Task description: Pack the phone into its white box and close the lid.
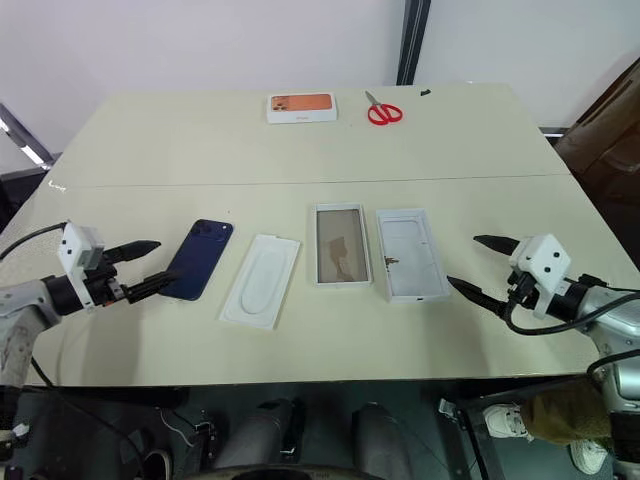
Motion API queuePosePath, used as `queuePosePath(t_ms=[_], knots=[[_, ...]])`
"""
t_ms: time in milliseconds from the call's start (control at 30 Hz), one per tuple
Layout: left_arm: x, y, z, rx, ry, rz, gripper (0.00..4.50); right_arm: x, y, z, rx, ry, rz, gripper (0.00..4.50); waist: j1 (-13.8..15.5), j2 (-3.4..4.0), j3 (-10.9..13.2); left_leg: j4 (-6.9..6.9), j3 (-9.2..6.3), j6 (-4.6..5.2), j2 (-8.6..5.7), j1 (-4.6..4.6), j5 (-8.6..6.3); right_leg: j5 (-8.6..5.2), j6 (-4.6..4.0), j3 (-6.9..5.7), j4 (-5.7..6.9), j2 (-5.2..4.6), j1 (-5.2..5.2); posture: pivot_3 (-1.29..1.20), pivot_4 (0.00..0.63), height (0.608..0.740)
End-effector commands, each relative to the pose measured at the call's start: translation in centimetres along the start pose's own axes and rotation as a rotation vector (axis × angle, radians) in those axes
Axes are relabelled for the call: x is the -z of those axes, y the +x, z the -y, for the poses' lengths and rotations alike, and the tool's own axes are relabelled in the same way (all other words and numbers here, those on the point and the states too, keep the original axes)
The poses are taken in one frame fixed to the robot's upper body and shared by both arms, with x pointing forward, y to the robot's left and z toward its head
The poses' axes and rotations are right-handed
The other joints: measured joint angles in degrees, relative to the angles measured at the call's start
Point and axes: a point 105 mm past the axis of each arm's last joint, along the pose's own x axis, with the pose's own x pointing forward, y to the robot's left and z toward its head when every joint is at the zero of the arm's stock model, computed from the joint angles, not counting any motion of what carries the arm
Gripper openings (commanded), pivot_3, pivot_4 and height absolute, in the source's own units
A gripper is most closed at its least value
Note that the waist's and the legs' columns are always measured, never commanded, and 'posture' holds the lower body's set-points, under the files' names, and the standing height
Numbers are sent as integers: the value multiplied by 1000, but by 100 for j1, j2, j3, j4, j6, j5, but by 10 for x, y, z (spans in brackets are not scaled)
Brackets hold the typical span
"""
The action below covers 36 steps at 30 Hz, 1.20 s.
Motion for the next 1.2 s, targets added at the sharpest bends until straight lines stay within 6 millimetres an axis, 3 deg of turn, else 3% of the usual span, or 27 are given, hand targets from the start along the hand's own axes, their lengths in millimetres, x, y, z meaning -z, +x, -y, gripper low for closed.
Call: queuePosePath(t_ms=[33,200,333,467,633,1000,1100,1167,1200], knots=[[-10,12,8,14,-18,3,4459,-25,16,-4,-34,-65,62,4478,-1,0,0,0,-1,0,1,0,0,0,0,0,0,1,-1,0,150,734],[-17,32,16,21,-173,-24,4459,-48,44,-14,-89,-82,138,4478,3,0,0,2,-1,0,1,0,0,0,0,-1,2,2,-1,0,150,734],[-2,48,26,29,-261,-159,4459,-52,56,-20,-114,-84,157,4478,10,-1,0,5,-2,0,-1,-2,0,0,1,-1,2,2,-1,0,150,734],[-1,58,46,104,-397,-245,4459,-50,61,-22,-120,-80,159,4478,9,1,-1,7,-4,-1,-1,-2,1,0,1,-3,4,2,0,0,150,734],[-14,73,48,85,-523,-216,4459,-49,64,-27,-125,-75,164,4478,4,-1,0,8,-4,-2,-2,-2,2,0,1,-2,6,4,-2,0,150,734],[-4,88,68,113,-720,-267,4459,-52,66,-26,-109,-85,171,4478,37,-1,-1,16,-4,-20,-3,-2,12,0,2,-2,6,4,2,0,150,734],[4,87,70,95,-764,-284,3632,-52,66,-26,-107,-86,172,4500,34,-1,-1,16,-3,-30,-3,-2,18,0,2,-2,6,4,2,0,150,734],[12,85,72,78,-761,-308,2706,-51,66,-26,-106,-86,170,4500,25,-1,-1,16,-3,-31,-3,-2,19,0,2,-2,6,4,2,0,150,734],[14,84,73,78,-761,-315,2706,-51,66,-27,-106,-86,169,4500,12,-1,-2,16,-3,-33,-3,-2,20,0,1,-2,6,4,2,0,150,734]])
